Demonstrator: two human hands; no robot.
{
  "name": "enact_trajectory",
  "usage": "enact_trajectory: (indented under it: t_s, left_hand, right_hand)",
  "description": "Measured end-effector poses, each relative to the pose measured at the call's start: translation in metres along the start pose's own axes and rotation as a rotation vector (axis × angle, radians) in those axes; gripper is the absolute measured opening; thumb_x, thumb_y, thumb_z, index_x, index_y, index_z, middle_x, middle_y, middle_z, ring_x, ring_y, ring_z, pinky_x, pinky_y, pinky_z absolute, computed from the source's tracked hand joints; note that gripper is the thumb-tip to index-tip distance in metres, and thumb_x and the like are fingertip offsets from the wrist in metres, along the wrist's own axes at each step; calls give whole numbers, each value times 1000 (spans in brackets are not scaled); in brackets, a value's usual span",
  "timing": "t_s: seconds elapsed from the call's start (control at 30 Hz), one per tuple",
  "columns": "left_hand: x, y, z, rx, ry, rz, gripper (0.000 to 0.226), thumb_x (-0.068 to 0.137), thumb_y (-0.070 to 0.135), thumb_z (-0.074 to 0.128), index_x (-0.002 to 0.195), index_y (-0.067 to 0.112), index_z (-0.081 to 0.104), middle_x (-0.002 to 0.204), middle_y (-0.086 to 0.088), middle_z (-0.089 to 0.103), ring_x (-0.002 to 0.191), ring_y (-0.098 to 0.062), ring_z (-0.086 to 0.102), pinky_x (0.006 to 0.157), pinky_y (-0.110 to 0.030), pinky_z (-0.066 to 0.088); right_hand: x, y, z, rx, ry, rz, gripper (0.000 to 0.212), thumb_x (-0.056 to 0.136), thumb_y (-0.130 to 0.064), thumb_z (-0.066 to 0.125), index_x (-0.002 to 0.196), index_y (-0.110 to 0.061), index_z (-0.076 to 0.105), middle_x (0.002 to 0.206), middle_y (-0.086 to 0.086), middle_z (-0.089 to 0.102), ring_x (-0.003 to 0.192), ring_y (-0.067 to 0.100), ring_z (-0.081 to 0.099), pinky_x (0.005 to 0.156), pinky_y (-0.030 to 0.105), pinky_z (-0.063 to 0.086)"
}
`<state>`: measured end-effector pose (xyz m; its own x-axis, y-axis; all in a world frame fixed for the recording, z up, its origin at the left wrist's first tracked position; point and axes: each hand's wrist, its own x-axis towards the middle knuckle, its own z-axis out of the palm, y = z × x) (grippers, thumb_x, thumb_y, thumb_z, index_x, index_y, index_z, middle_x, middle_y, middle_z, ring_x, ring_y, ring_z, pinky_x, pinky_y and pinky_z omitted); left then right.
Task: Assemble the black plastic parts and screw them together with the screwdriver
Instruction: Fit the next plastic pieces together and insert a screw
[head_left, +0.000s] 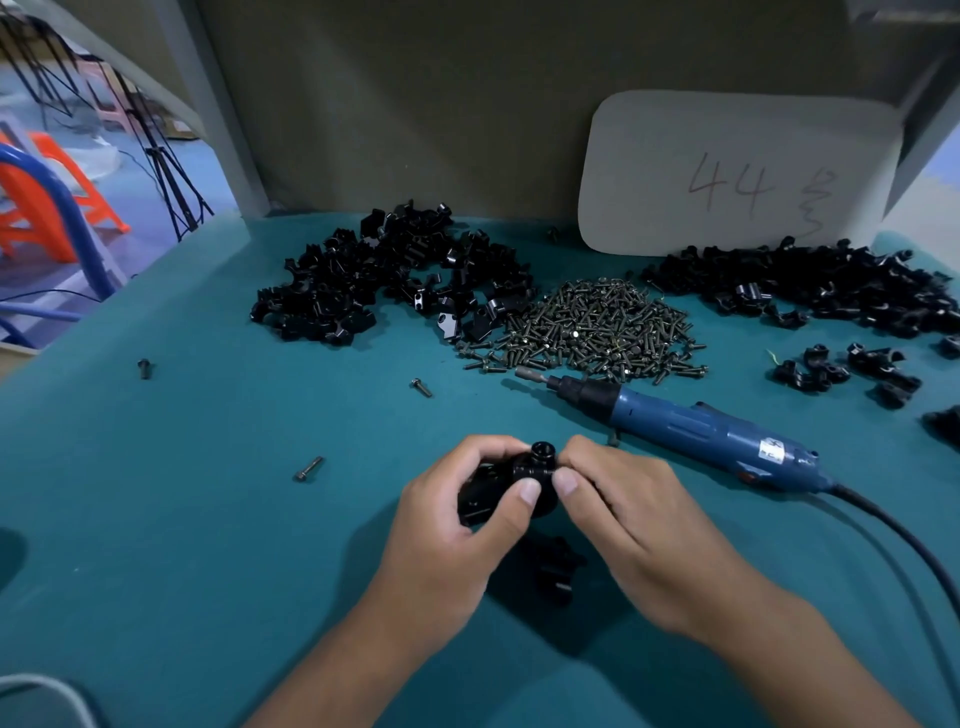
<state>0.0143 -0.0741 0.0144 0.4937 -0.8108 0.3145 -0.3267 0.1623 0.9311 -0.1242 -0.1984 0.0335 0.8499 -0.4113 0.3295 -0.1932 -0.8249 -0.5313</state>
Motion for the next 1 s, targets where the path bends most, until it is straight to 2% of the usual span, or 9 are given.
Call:
enact_trajectory:
  t_s: [0.13,0.33,0.47,0.57,0.67,0.73,0.8,0.9,1.0]
  left_hand:
    - [0,-1,-1,-7,-22,3,20,87,42,63,107,40,64,98,16,72,91,-6,70,78,-11,49]
    - [0,1,-1,-17,-35,-14,18,88,41,63,106,44,65,99,16,72,90,-4,69,78,-10,49]
    - [4,1,2,-201,13,-132,24,83,40,69,105,31,70,100,8,74,93,-8,70,79,-18,53]
    - [11,-1,0,-556,52,-294,31,85,23,69,112,8,68,106,-8,75,101,-28,73,74,-24,56]
    - [13,-1,-6,-633,43,-319,42,82,12,71,121,-1,61,111,-11,74,109,-31,71,81,-24,57]
    - [14,0,-6,-664,44,-317,44,81,10,72,122,-2,60,114,-11,74,112,-30,70,84,-25,57]
    - [15,0,-6,-738,38,-335,47,80,11,74,122,-2,60,117,-14,73,114,-31,69,85,-25,57]
    - [16,-1,-8,-864,6,-371,49,77,11,77,121,-4,61,119,-18,71,116,-32,68,84,-25,58]
    - [16,-2,-9,-869,-10,-389,46,76,11,78,118,0,65,116,-16,72,113,-31,69,85,-28,58]
  right_hand:
    - [-1,-1,-2,67,0,42,51,103,-62,21,70,-27,40,65,-5,48,63,18,48,55,44,39]
    - [-1,0,-1,49,13,14,43,105,-61,23,71,-36,32,65,-9,43,60,16,43,52,37,34]
    - [0,-2,2,242,-4,132,49,102,-63,27,73,-30,46,67,-6,51,60,12,45,58,32,36]
    - [7,1,0,813,37,491,11,92,-16,45,88,-22,53,87,-3,57,70,12,43,66,28,35]
    - [11,12,-5,1249,43,653,38,92,21,29,101,-6,54,97,10,63,74,13,57,66,29,50]
    - [11,12,-8,1384,28,682,36,99,20,31,114,0,57,108,16,71,92,16,72,77,27,60]
    - [12,13,-10,1450,42,699,33,101,16,38,124,0,57,116,17,74,108,22,72,83,27,61]
    - [12,12,-11,1434,54,694,34,95,3,53,129,-4,55,118,14,74,109,22,72,79,26,61]
    - [11,12,-10,1160,36,599,41,89,-22,59,129,-15,55,120,1,74,97,15,69,73,27,57]
